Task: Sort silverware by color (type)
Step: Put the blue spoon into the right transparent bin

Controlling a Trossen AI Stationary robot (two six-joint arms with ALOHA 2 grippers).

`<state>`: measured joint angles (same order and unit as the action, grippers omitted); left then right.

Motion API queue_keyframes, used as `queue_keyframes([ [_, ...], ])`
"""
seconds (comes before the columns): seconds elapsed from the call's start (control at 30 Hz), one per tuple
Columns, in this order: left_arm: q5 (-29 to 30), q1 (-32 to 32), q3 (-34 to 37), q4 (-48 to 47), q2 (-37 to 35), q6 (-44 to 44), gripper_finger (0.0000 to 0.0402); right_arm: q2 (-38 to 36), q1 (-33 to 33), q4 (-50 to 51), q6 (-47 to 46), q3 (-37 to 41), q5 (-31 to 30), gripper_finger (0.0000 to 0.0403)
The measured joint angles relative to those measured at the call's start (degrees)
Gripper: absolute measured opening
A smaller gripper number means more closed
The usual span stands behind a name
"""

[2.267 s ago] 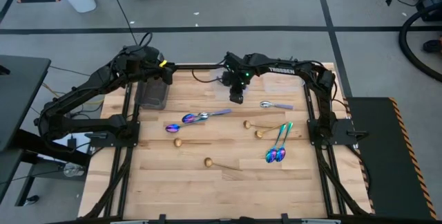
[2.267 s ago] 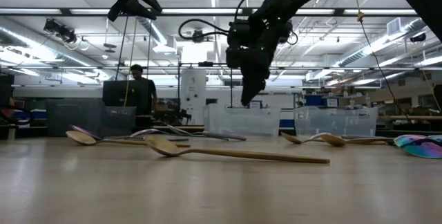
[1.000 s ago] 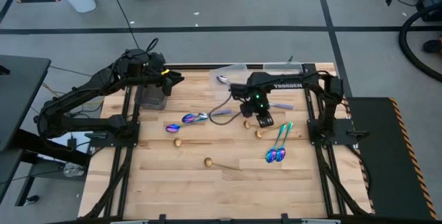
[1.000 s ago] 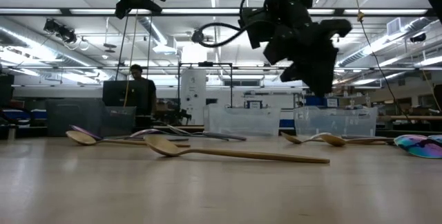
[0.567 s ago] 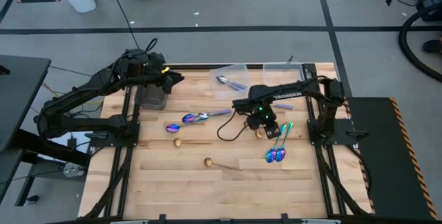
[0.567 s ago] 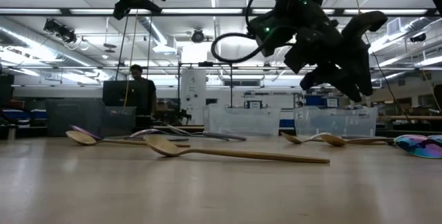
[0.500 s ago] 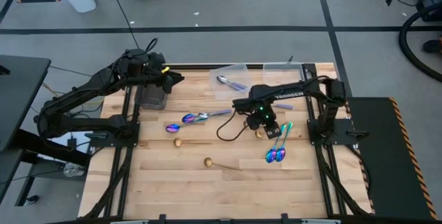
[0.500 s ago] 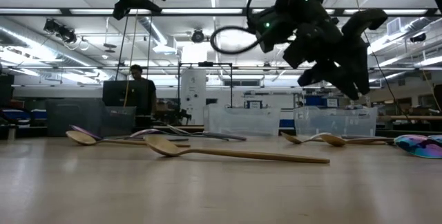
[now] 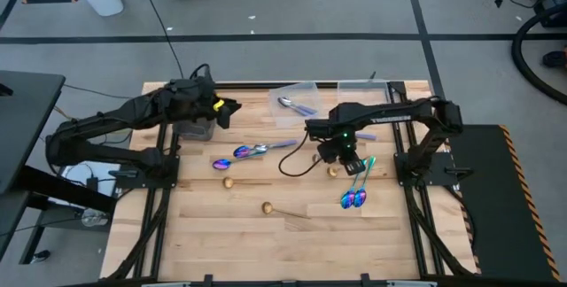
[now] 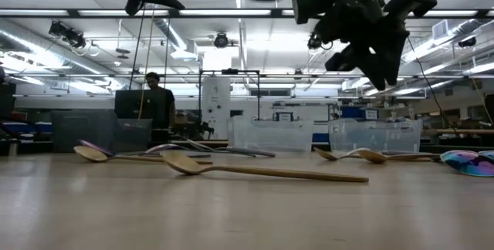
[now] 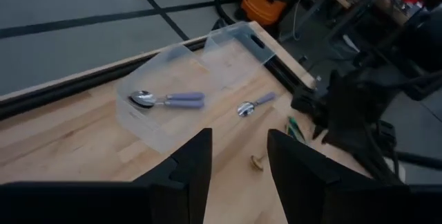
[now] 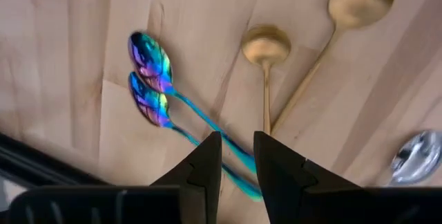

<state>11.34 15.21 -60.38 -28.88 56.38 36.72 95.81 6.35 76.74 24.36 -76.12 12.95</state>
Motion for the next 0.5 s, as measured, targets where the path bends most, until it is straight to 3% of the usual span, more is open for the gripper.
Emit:
queue_keyframes([
  [0.33,1.8,-7.5,0.0,2.9,3.6,9.1,0.0148,-9.2,-3.8,-8.6,3.8,13.7,0.0,0.0095],
  [0.5,1.8,-10.0,0.0,10.8,7.3,13.1,0.0148,-11.9,-5.2,-12.2,5.0,18.7,-1.6,0.0095],
])
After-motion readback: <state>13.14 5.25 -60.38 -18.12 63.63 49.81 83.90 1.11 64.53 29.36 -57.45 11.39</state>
